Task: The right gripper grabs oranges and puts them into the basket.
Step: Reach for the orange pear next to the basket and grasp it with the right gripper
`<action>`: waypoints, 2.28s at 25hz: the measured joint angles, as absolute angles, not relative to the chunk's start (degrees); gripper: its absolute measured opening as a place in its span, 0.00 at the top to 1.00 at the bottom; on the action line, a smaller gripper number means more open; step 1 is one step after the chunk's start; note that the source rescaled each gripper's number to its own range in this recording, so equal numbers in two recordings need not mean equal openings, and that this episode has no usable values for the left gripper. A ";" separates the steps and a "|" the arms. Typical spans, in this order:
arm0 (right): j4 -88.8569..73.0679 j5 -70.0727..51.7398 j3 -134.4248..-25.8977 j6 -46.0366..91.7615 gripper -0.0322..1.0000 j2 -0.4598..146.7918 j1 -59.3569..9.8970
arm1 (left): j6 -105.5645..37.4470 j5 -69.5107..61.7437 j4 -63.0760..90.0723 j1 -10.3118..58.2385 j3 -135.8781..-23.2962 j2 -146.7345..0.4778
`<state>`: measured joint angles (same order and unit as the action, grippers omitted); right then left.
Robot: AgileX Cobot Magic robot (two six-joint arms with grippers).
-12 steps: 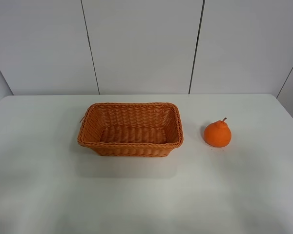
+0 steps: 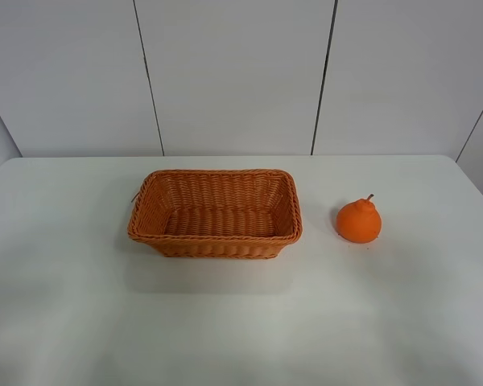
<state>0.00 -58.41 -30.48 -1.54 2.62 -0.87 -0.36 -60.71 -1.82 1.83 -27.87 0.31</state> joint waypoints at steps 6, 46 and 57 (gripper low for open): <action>0.37 -58.36 -39.53 -1.54 0.02 24.39 -0.87 | -0.36 -60.71 -1.82 1.83 -27.87 0.31; -3.02 -56.82 -91.72 0.00 0.02 123.94 -6.21 | -0.36 -60.71 -1.82 1.83 -27.87 0.31; -2.56 -53.33 -91.72 -0.84 0.09 127.99 -6.21 | -0.36 -60.71 -1.82 1.83 -27.87 0.31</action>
